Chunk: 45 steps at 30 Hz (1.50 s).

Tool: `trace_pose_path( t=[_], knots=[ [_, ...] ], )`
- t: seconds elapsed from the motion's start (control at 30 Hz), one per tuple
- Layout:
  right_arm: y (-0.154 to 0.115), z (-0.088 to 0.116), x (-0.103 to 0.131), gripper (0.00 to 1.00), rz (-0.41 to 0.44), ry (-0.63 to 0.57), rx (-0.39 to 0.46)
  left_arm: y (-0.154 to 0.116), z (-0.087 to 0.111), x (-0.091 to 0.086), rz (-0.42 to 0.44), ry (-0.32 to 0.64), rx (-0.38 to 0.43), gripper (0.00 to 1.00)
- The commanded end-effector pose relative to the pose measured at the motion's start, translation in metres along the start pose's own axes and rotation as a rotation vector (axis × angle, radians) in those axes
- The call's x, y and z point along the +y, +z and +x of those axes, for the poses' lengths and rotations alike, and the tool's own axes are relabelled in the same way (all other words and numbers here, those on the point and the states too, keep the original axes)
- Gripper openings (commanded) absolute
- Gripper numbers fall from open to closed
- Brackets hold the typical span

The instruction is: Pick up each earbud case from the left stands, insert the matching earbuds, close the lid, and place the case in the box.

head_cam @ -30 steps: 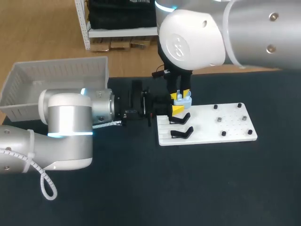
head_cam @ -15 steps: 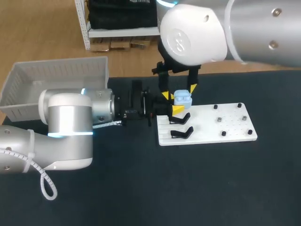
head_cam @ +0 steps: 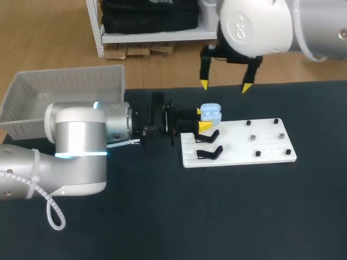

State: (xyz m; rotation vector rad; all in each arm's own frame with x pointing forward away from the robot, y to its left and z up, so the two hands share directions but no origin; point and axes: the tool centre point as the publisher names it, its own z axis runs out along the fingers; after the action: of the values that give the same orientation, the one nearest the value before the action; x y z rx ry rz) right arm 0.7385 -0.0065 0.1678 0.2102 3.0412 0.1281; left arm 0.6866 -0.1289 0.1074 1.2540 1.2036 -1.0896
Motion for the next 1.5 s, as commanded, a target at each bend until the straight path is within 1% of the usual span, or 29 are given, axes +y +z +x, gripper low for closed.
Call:
trace_pose_path(
  t=[0.03,0.13,0.27,0.53,0.67,1.07,1.2,1.3,1.33,1.4,1.47,1.5],
  knots=[
    [0.021,-0.012,-0.008,1.00,0.009,0.077,0.042,0.001,0.001,-0.002,-0.008,0.003,-0.003,0.00],
    [0.029,-0.011,-0.014,1.00,0.019,0.089,0.062,0.001,0.001,-0.002,-0.008,0.003,-0.003,0.00],
    [0.034,-0.004,-0.015,1.00,0.032,0.079,0.083,0.001,0.001,-0.002,-0.008,0.003,-0.003,0.00],
    [0.029,0.016,-0.018,1.00,0.058,0.042,0.115,0.001,0.001,-0.002,-0.008,0.003,-0.003,0.00],
    [0.028,0.027,-0.022,1.00,0.057,0.036,0.137,0.001,0.001,-0.002,-0.008,0.003,-0.003,0.00],
    [0.022,0.047,-0.020,1.00,0.049,-0.003,0.178,0.001,0.001,-0.002,-0.008,0.003,-0.003,0.00],
    [0.021,0.049,-0.020,1.00,0.045,-0.007,0.177,0.001,0.001,-0.002,-0.008,0.003,-0.003,0.00],
    [0.016,0.047,-0.023,1.00,0.029,0.019,0.112,0.001,0.001,-0.002,-0.008,0.003,-0.003,0.00],
    [0.009,0.044,-0.026,1.00,0.005,0.041,0.057,0.001,0.001,-0.002,-0.008,0.003,-0.003,0.00],
    [-0.004,0.040,-0.033,1.00,-0.034,0.083,-0.027,0.001,0.001,-0.002,-0.008,0.003,-0.003,0.00],
    [-0.016,0.035,-0.041,1.00,-0.077,0.115,-0.092,0.001,0.001,-0.002,-0.008,0.003,-0.003,0.00],
    [-0.019,0.034,-0.043,1.00,-0.083,0.120,-0.109,0.001,0.001,-0.002,-0.008,0.003,-0.003,0.00]
  ],
)
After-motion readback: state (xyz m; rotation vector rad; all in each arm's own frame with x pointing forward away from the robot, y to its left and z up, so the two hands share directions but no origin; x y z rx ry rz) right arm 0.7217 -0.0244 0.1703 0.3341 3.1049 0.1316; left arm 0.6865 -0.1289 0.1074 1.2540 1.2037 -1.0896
